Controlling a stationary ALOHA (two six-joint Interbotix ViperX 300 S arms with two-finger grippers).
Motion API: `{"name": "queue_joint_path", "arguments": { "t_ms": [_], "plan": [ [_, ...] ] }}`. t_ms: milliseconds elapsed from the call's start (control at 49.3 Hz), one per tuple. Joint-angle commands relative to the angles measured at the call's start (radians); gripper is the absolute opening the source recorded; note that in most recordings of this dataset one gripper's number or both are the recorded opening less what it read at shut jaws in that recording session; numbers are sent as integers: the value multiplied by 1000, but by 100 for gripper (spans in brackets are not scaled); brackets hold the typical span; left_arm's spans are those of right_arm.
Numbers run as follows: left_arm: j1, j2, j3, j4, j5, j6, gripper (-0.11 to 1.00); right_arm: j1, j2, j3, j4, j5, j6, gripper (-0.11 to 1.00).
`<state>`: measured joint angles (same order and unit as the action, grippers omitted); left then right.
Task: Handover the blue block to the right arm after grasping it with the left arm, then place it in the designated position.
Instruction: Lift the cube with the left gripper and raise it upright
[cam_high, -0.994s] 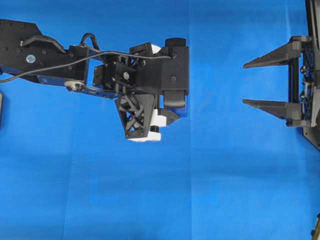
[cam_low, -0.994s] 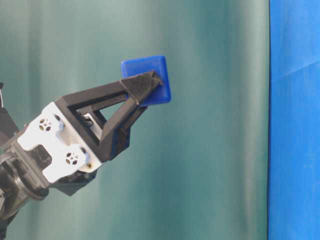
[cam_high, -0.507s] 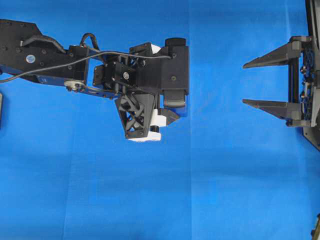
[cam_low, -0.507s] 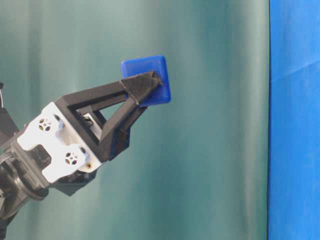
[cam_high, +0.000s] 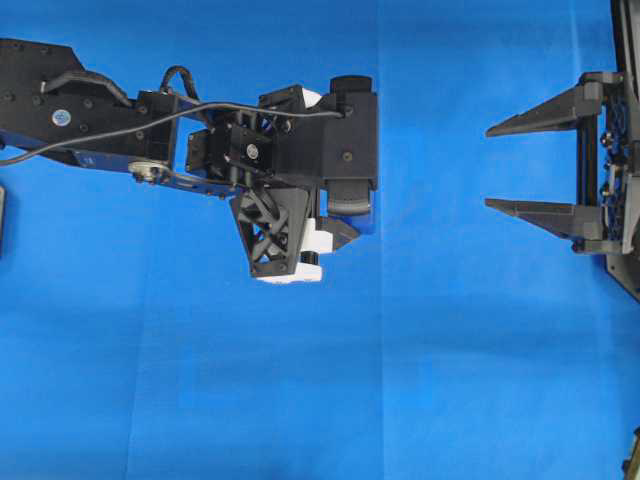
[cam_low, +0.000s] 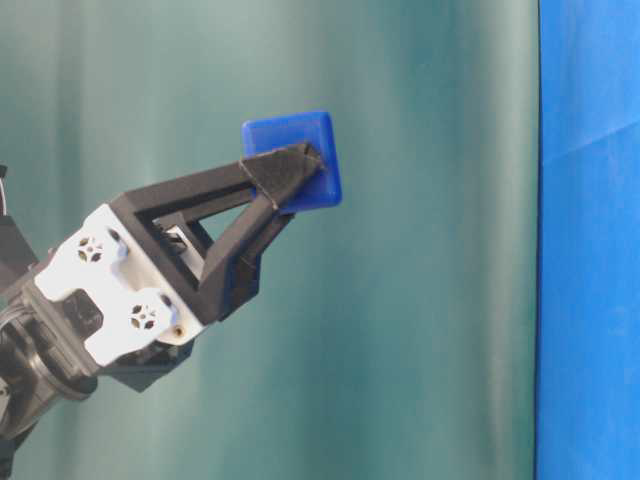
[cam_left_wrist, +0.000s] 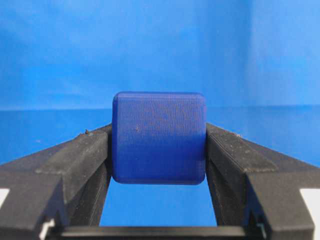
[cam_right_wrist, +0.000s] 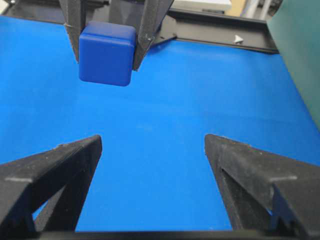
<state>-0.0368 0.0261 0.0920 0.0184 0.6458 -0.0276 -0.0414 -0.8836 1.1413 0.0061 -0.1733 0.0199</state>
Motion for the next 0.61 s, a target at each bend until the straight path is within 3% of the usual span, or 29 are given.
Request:
{"name": "queue_joint_path", "arguments": {
  "t_ms": [0,385,588],
  "plan": [
    [0,-34,-15,3,-6,-2,49,-2,5,-9,2,-5,2,97],
    [0,-38,-11,2,-11,-2,49,-2,5,-11,2,-5,2,97],
    [-2,-60,14,2,-72,0,49,-2,5,-14,2,-5,2,97]
  ]
}}
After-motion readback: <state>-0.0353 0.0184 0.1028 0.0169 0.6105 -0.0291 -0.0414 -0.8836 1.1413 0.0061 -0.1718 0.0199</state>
